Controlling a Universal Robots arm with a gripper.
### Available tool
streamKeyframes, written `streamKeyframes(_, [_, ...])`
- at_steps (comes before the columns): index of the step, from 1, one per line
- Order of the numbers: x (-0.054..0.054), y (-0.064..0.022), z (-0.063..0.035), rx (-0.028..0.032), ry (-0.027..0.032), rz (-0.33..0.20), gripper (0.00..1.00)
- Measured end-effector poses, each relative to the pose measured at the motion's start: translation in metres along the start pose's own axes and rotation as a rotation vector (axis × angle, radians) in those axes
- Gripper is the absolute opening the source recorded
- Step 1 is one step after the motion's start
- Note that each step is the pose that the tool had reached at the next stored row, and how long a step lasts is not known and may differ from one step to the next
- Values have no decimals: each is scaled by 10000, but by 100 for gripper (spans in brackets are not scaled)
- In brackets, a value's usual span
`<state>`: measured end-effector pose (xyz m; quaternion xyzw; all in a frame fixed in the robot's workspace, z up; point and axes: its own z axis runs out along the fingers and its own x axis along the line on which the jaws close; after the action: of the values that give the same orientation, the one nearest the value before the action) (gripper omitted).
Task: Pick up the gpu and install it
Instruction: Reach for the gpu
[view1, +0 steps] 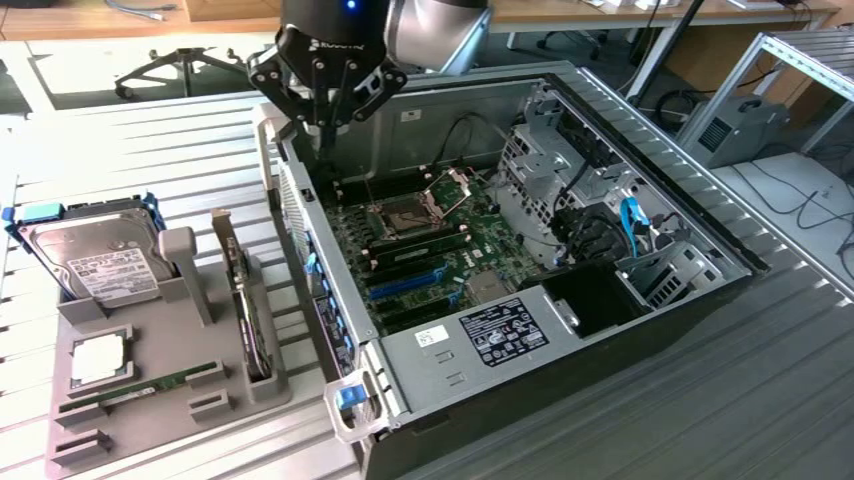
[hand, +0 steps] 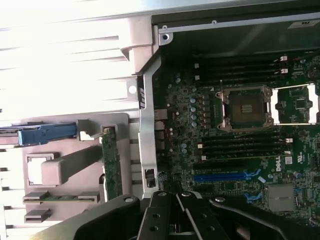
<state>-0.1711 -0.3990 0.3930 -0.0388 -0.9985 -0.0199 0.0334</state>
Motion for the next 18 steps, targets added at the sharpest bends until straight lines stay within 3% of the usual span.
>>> streamKeyframes(18, [494,-39,42,-1,-4,0,11])
